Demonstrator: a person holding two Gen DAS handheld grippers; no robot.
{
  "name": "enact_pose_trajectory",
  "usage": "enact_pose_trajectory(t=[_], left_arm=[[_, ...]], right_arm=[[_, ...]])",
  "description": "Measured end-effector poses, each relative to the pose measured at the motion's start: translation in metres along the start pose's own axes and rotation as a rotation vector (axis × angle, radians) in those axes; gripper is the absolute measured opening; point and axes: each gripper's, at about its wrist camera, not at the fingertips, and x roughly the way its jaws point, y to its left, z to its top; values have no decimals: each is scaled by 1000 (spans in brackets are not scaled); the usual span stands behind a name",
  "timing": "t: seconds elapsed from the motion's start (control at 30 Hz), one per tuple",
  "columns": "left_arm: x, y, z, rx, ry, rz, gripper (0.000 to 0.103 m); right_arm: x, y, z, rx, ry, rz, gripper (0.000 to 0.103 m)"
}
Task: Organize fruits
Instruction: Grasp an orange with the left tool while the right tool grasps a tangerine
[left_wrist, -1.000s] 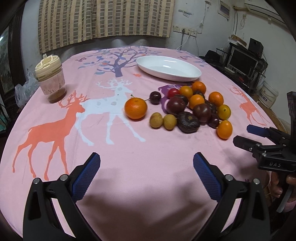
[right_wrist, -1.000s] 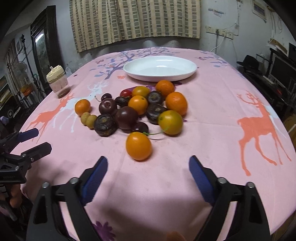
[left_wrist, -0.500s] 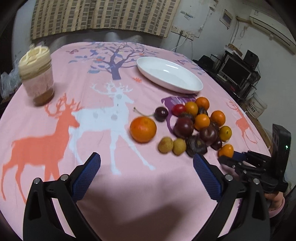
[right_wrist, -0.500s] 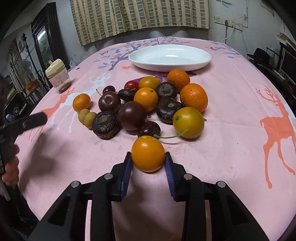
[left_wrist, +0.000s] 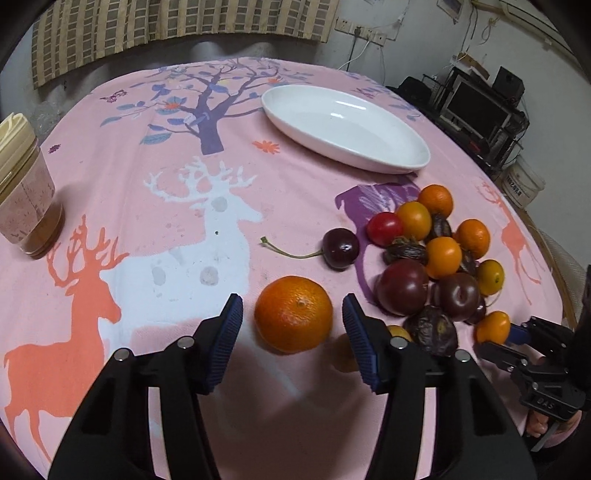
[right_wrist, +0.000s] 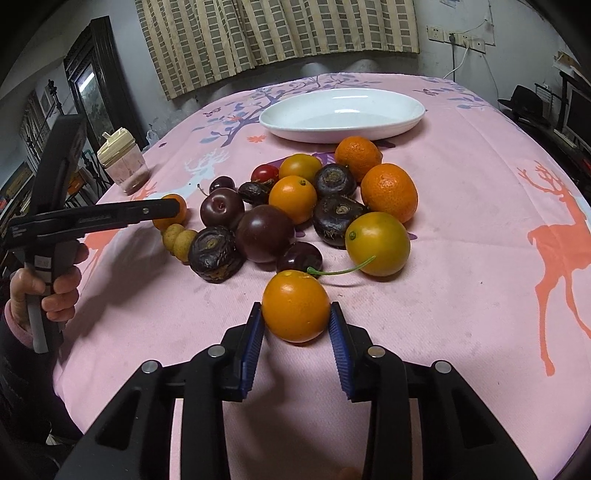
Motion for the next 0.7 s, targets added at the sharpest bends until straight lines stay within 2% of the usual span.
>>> enact_pose_trajectory(t=[0.13,0.23,0.37,0.47,0.57,0.63,0.7], left_arm=[[7,5,-4,-26,32,-55,43],[5,-1,-5,-4,22,-28,42],[-6,-3,-2,-9,6,-41,42],[-20,-9,19,1,-44,-64,42],[-22,-22,58,24,-102,-91,42],[-8,-33,91,44,-110,-89,42],[12,-43,119,57,-101,-84,42]], right_arm=[[0,1,0,1,-2,4,36],[0,0,1,0,-4,12,36],[-12,-1,12,-7,-45,55,35],[-30,-8,44,8,-133,112,36],[-29,-20,95,1,-223,75,36],[-10,-30,131,5,-218,43,36],[22,-45,168,27,-178,23,36]])
